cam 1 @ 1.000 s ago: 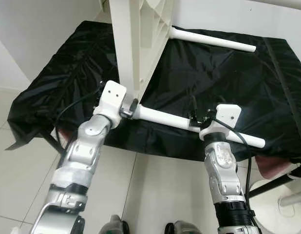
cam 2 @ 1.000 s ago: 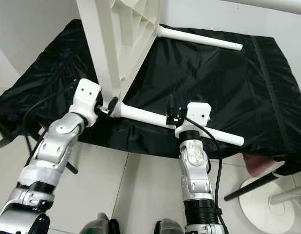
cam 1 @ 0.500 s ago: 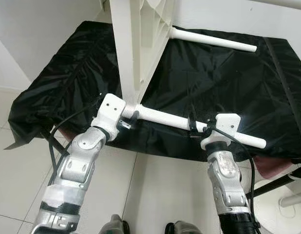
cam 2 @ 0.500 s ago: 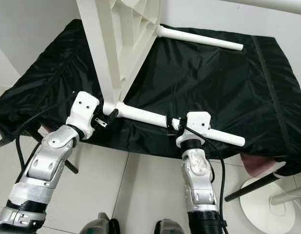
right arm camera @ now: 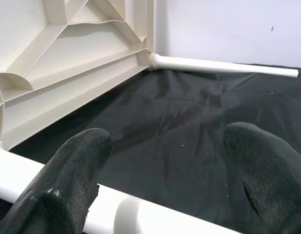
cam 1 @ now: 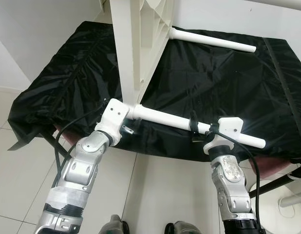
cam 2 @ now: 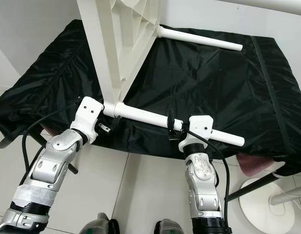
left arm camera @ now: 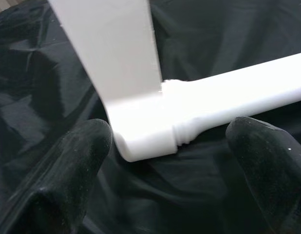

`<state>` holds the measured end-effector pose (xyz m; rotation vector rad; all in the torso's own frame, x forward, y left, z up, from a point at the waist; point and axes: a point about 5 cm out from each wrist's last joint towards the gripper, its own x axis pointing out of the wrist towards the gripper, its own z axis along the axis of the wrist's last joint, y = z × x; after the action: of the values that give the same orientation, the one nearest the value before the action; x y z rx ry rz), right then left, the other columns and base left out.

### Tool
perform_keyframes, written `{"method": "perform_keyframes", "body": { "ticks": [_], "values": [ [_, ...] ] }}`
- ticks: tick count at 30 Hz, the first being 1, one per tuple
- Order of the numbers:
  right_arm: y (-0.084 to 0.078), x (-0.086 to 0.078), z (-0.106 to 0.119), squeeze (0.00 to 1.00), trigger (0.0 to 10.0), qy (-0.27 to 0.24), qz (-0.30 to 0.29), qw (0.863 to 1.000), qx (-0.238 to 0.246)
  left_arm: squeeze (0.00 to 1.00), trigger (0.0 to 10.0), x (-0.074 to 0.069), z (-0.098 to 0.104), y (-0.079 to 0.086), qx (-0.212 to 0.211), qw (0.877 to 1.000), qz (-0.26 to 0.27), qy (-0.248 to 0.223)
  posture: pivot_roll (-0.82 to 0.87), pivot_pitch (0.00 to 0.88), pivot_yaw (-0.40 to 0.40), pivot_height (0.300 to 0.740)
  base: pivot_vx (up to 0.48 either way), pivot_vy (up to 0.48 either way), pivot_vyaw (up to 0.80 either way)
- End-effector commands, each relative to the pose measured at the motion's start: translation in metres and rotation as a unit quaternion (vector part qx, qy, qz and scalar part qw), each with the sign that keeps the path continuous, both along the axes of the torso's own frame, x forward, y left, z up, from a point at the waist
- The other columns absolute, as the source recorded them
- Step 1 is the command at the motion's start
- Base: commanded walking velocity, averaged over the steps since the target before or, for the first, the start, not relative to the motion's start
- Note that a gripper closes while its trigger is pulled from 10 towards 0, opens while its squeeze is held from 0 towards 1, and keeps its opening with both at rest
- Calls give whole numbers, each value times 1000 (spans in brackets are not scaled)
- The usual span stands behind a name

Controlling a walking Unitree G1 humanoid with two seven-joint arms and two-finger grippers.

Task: Building children table

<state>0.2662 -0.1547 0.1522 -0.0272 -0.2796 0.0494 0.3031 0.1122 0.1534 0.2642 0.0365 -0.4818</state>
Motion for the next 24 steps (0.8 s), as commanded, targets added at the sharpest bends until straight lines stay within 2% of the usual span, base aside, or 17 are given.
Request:
{"method": "perform_keyframes", "body": {
  "ticks": [1,2,3,4,9,12,19,24],
  "values": [
    [-1,-2,-1,0,10000,5,-7,1000,-1,0,10000,-3,4,2,-13,999,23,-18,-79,58,42,740,0,0,0],
    [-1,-2,-1,0,10000,5,-7,1000,-1,0,10000,-3,4,2,-13,999,23,-18,-79,58,42,740,0,0,0],
    [6,-4,-2,0,10000,6,16,1000,-10,0,10000,-4,11,2,-46,998,37,-36,-82,56,42,740,0,0,0],
    [8,-4,-2,0,10000,7,23,1000,-12,0,10000,-5,12,3,-54,997,41,-39,-82,56,42,740,0,0,0],
    [13,-3,1,0,10000,9,17,1000,-11,0,10000,-10,26,6,-85,993,37,-78,-81,59,42,740,0,0,0],
    [14,-3,2,0,10000,10,18,1000,-18,0,10000,-13,28,8,-84,992,37,-84,-72,54,34,740,0,0,0],
    [10,-4,6,0,10000,0,9,999,-37,0,10000,-27,24,16,-83,992,49,-85,-60,48,29,740,0,0,0],
    [0,-8,7,0,10000,0,6,1000,-22,0,10000,-41,30,32,-114,986,68,-105,-39,59,18,740,0,0,0]
  ]
}}
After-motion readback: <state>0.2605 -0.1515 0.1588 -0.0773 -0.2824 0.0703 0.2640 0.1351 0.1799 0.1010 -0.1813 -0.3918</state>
